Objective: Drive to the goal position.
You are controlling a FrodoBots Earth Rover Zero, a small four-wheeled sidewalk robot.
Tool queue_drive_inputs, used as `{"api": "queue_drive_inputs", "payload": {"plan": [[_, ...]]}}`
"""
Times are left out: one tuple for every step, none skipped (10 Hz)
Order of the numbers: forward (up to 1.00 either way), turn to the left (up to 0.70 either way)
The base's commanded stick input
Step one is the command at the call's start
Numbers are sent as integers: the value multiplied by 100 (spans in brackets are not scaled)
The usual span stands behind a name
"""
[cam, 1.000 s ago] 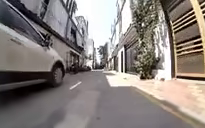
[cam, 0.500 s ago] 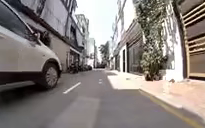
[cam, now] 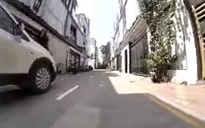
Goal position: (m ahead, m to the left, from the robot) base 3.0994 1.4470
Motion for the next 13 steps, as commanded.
{"api": "queue_drive_inputs", "payload": {"plan": [[100,41],[100,41],[100,41],[100,41],[100,41],[100,36],[100,4],[100,2],[100,1],[100,1],[100,1],[100,1],[100,1]]}}
